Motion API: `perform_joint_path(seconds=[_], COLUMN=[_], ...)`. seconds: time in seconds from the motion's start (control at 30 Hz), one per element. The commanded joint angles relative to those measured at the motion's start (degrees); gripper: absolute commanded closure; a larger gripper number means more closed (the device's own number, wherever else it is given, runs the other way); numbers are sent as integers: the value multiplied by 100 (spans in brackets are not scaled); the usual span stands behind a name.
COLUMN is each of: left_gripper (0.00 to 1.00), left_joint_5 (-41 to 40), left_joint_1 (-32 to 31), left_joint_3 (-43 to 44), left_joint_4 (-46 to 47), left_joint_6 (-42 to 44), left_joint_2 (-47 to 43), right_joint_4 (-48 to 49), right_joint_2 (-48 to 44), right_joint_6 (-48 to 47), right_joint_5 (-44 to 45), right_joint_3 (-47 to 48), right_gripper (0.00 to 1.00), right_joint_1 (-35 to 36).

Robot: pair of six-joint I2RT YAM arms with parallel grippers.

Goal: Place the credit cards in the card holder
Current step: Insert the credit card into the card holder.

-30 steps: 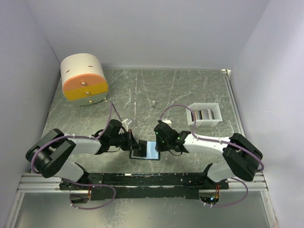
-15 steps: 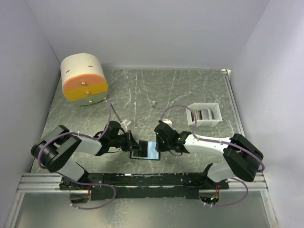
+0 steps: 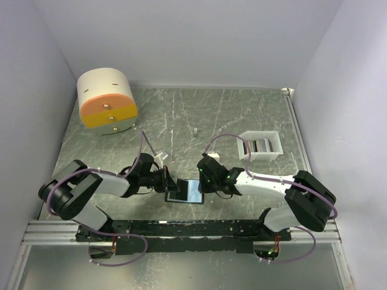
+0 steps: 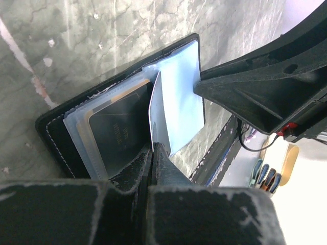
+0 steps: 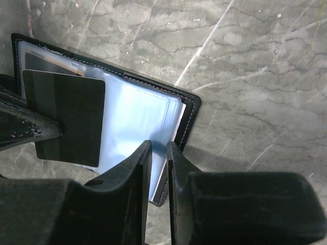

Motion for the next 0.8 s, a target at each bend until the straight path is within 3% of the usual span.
perform_joint_path(seconds=[0.0,0.47,0.77], left_gripper=[93,93,93], left_joint_5=[143,187,-207], left_joint_1=[-17,-12,-8], left_joint_3=[245,638,620], left_joint_4=[-1050,-1855,-2284], left_joint_6=[736,945,699], left_joint_2=[153,350,108], right_joint_4=[-222,-235,-335], right_joint_2=[-67,-31,279], right_joint_6=[32,10,-307], right_joint_5=[14,97,300], right_joint_3=[-122,-138,282], right_gripper=[82,83,93], right_joint_1=[44,40,44])
